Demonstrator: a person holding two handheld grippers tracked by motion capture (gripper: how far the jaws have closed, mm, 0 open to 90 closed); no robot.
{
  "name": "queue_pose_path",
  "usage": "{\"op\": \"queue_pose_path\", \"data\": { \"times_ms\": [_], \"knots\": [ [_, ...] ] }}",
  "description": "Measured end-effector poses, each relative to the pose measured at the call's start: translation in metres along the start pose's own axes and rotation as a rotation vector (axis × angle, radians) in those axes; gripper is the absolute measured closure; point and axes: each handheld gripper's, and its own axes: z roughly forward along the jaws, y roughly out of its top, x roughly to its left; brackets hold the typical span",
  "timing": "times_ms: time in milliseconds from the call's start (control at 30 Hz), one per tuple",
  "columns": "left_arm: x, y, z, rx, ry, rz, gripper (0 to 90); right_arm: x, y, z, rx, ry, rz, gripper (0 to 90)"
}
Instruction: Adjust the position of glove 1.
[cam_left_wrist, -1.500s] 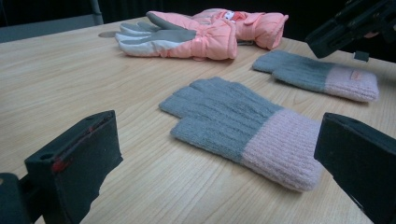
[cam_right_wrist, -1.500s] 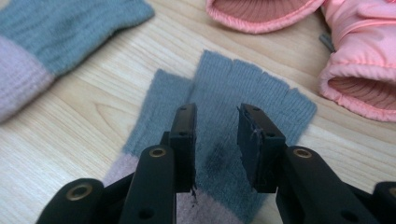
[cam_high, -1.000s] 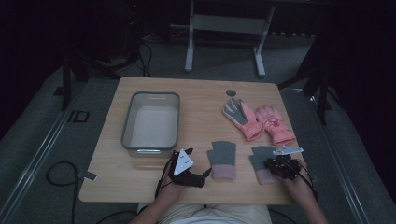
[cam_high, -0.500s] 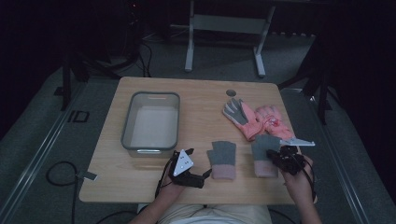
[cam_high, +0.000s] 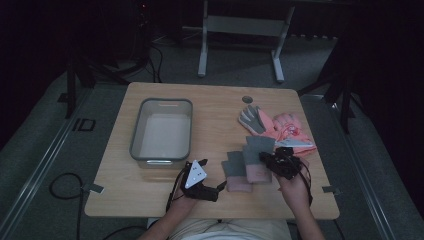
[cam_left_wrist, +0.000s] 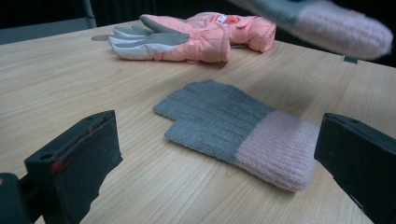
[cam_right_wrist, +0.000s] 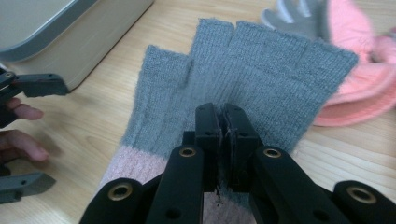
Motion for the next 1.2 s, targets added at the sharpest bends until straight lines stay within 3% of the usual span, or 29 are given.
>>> {"op": "queue_pose_path", "data": {
  "times_ms": [200, 267, 600, 800, 1200],
  "knots": [
    [0.000, 0.000, 0.000, -0.001, -0.003, -0.001, 0.0, 0.022, 0.000, 0.023, 0.033, 0.020, -0.023, 85.4],
    [-0.001, 0.000, 0.000, -0.001, -0.005, -0.001, 0.0, 0.025, 0.000, 0.029, 0.044, 0.036, -0.010, 85.4],
    [0.000, 0.000, 0.000, 0.003, 0.002, -0.002, 0.0, 0.029, -0.010, 0.050, 0.097, 0.061, 0.041, 85.3],
    [0.000, 0.000, 0.000, 0.004, 0.003, -0.007, 0.0, 0.025, -0.018, 0.060, 0.135, 0.033, 0.047, 85.3],
    [0.001, 0.000, 0.000, 0.003, 0.001, -0.017, 0.0, 0.026, -0.023, 0.071, 0.157, 0.053, 0.067, 84.6]
  ]
}}
